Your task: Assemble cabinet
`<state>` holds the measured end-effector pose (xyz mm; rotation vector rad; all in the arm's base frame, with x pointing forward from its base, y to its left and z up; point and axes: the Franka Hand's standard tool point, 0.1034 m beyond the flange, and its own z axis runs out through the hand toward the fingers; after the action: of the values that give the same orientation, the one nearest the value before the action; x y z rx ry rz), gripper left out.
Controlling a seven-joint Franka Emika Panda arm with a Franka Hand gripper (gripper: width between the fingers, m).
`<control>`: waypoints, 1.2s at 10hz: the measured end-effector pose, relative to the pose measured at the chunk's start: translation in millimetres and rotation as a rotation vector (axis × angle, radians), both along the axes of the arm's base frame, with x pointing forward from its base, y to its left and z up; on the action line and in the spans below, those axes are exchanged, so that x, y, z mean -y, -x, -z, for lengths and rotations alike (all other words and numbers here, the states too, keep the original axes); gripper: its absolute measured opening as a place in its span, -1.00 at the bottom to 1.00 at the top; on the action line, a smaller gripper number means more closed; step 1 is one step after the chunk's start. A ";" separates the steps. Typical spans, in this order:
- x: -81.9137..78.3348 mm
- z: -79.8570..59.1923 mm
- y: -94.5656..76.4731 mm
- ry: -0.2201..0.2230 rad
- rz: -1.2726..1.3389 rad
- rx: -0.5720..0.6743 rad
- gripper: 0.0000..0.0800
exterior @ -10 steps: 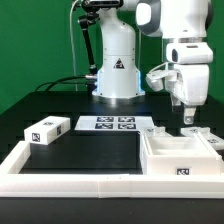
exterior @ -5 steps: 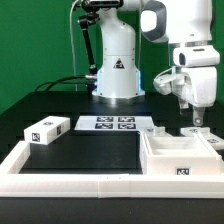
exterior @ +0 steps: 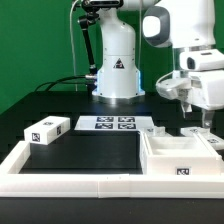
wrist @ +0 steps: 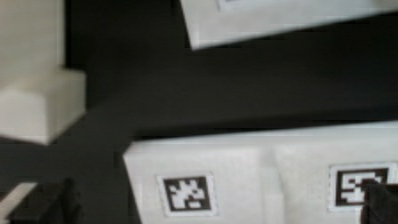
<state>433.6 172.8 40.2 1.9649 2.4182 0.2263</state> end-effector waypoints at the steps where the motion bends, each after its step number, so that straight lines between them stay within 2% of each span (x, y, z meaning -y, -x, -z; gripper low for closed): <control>1: -10.8 6.0 8.1 -0.001 -0.008 -0.015 0.99; 10: -11.0 23.6 20.2 0.007 -0.013 -0.060 0.99; 12: -10.3 24.7 20.7 0.007 -0.009 -0.063 0.35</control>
Offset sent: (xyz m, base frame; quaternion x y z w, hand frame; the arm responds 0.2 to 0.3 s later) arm 0.0000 0.0000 0.0000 0.0000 0.0000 0.0000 1.0000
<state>412.9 183.1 15.5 1.9883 2.4626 0.1579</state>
